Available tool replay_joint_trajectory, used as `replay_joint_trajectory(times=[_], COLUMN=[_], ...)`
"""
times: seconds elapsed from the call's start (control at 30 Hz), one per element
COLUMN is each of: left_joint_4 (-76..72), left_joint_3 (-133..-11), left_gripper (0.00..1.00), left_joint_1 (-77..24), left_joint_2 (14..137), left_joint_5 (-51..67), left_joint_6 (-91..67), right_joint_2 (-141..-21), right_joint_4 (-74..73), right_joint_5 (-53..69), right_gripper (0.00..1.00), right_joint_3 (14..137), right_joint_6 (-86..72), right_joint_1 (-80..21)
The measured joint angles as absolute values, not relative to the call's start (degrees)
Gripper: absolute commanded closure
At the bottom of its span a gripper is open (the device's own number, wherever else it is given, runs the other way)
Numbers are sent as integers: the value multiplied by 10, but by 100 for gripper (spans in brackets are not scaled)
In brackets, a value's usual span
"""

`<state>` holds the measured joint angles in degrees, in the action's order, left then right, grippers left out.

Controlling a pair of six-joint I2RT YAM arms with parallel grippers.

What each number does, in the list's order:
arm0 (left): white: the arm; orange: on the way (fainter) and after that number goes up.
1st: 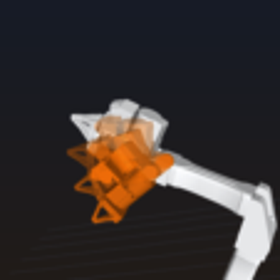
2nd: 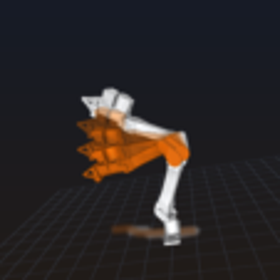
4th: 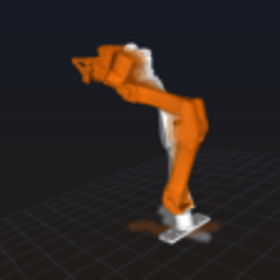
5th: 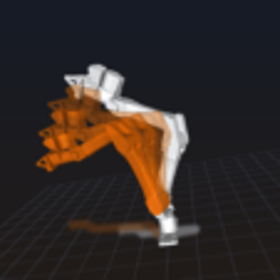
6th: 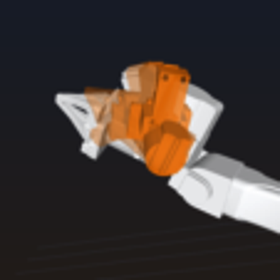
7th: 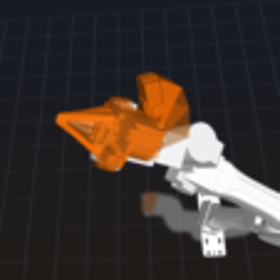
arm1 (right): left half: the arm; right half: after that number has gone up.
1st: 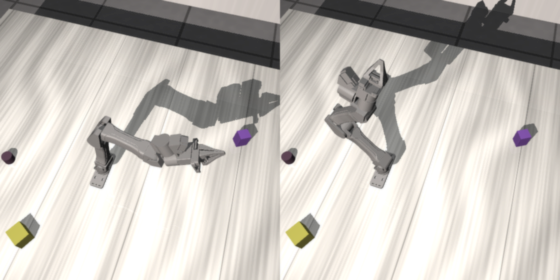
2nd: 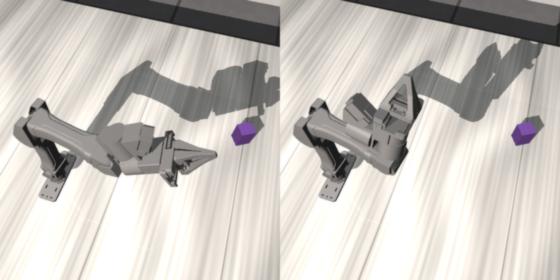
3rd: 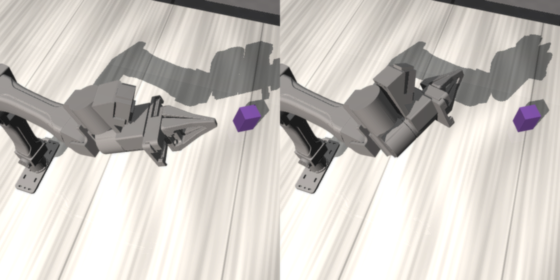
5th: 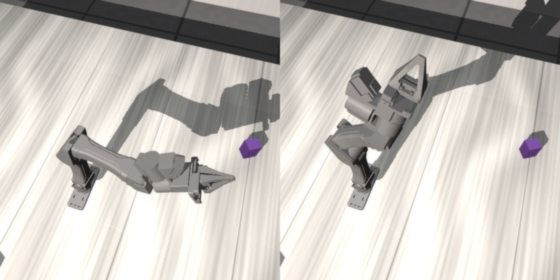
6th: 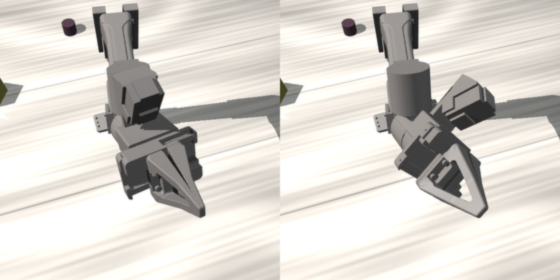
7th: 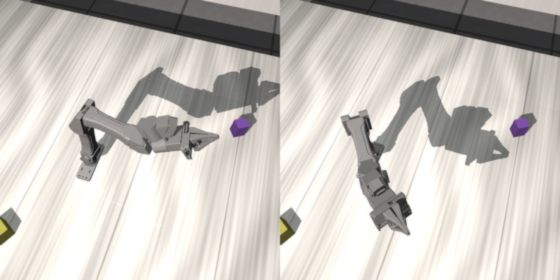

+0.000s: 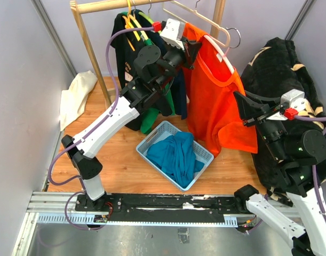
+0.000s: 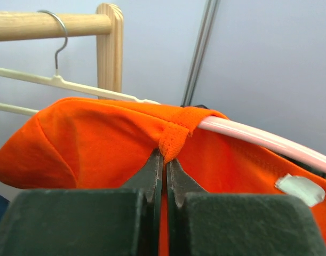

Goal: Remove the t-shirt from the hanger
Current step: Pick up the hanger from the clothesline, then remove the T-shirt from the hanger.

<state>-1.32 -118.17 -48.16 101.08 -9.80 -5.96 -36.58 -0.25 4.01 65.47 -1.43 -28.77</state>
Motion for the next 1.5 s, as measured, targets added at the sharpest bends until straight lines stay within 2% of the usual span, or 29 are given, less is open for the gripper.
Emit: replay_joint_trajectory(times=[0.3, 0.53, 0.57, 0.67, 0.7, 0.77, 0.8, 1.1, 1.5], left_joint_4=[-31, -27, -25, -16, -12, -10, -10, -46, -81], left_joint_3=[-1077, -1064, -1064, -1064, -1064, -1057, -1049, -1013, -1145], left_gripper=[99, 99, 94, 55, 44, 29, 25, 12, 15], left_joint_1=[-478, -487, -488, -488, -489, -492, -494, -498, -500], left_joint_2=[957, 943, 943, 943, 942, 938, 932, 876, 975], left_joint_5=[44, 145, 152, 154, 151, 142, 136, 98, 96], left_joint_6=[-65, -67, -66, -64, -66, -64, -60, -53, 4], right_joint_2=[-381, -403, -404, -401, -401, -401, -402, -404, -398], right_joint_4=[15, 33, 34, 35, 36, 36, 36, 23, 6], right_joint_5=[20, 5, 5, 4, 3, -2, -3, -6, 11], right_gripper=[99, 99, 99, 99, 99, 99, 99, 99, 99], right_joint_3=[625, 619, 619, 619, 619, 619, 619, 617, 616], right_joint_6=[-16, -17, -17, -17, -17, -17, -17, -17, -17], right_joint_1=[-288, -288, -288, -288, -288, -288, -288, -288, -288])
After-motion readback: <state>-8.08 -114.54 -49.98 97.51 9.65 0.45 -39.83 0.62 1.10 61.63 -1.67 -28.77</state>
